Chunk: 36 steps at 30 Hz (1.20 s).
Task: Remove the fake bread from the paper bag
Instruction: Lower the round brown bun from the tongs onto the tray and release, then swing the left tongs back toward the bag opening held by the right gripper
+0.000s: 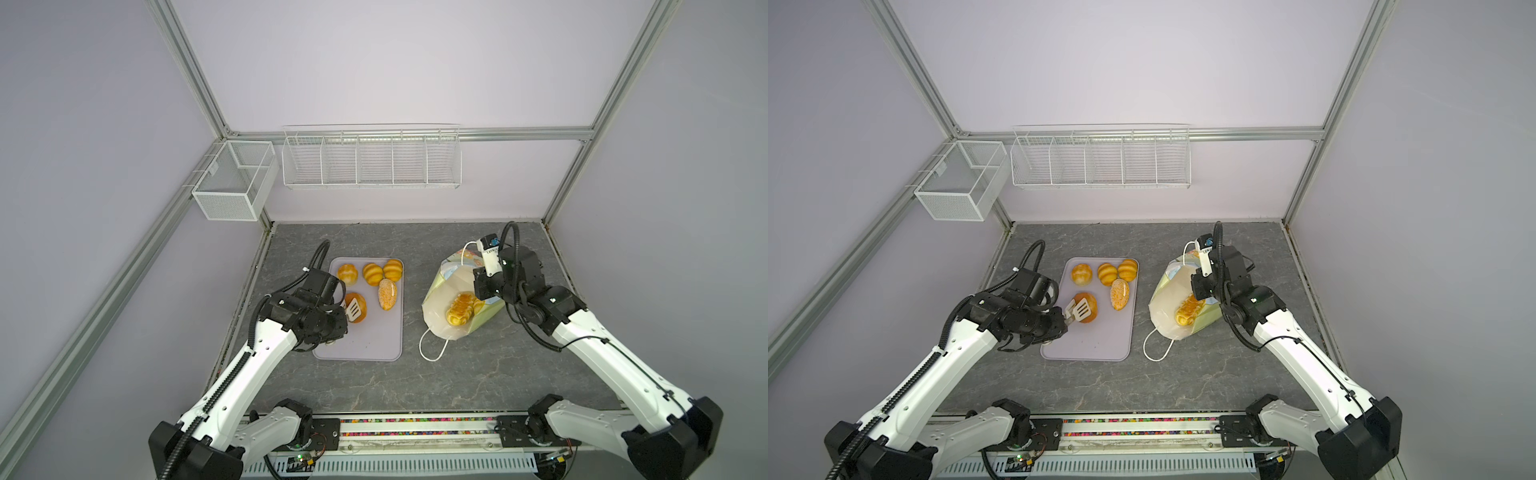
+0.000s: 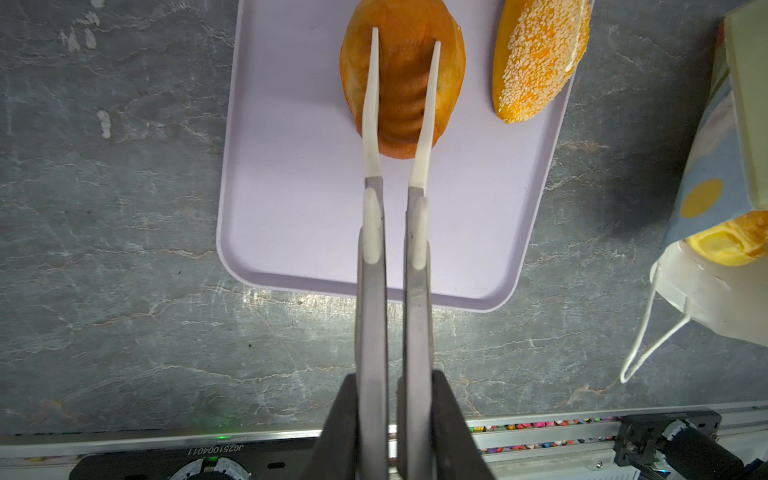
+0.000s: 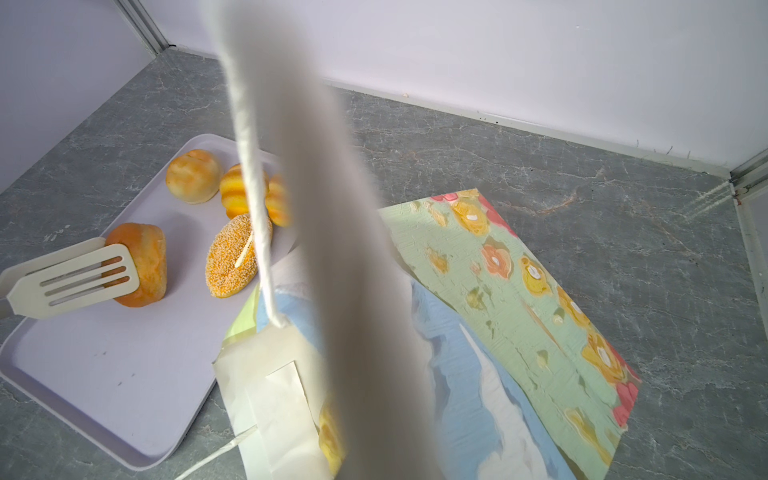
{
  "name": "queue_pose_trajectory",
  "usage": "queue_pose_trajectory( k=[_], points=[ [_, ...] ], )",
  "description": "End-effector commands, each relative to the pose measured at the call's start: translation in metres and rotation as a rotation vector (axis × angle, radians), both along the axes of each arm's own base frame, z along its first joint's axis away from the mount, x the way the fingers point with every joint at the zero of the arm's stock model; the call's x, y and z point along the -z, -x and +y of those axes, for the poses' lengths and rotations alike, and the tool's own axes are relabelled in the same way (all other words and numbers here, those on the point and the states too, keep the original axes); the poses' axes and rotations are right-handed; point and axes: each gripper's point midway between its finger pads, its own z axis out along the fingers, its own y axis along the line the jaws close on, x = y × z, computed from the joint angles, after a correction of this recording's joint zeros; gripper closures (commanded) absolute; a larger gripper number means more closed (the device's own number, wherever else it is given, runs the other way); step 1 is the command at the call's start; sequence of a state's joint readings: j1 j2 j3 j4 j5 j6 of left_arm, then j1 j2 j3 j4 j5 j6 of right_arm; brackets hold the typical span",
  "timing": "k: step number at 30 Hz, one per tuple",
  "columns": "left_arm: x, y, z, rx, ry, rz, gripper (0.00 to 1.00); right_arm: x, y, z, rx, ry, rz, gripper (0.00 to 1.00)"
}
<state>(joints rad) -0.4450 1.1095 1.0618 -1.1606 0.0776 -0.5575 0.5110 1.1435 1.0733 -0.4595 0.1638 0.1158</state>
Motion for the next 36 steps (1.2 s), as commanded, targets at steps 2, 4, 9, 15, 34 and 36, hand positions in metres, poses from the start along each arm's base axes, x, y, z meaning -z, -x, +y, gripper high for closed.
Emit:
queue_pose_trajectory(
  k=[2, 4, 9, 15, 34, 36],
  points=[
    [-0.005, -0.008, 0.001, 0.028, -0.014, -0.008, 1.00, -0.002, -0.001, 0.003, -0.009, -0.018, -0.011, 0.94],
    [-0.006, -0.012, 0.000, 0.031, -0.011, -0.016, 0.99, -0.003, -0.001, 0.002, -0.007, -0.017, -0.015, 0.94],
    [-0.013, -0.022, -0.003, 0.047, -0.014, -0.043, 0.76, -0.001, -0.002, 0.002, -0.008, -0.014, -0.014, 0.93],
    [-0.016, -0.024, -0.005, 0.059, -0.012, -0.040, 0.66, -0.001, -0.002, 0.002, -0.006, -0.019, -0.012, 0.93],
    [-0.046, -0.020, 0.000, 0.059, -0.005, -0.111, 0.69, -0.002, -0.002, 0.003, -0.009, -0.014, -0.015, 0.93],
    [-0.051, -0.019, 0.000, 0.058, 0.003, -0.123, 0.71, -0.003, -0.002, 0.002, -0.012, -0.012, -0.018, 0.93]
  ],
)
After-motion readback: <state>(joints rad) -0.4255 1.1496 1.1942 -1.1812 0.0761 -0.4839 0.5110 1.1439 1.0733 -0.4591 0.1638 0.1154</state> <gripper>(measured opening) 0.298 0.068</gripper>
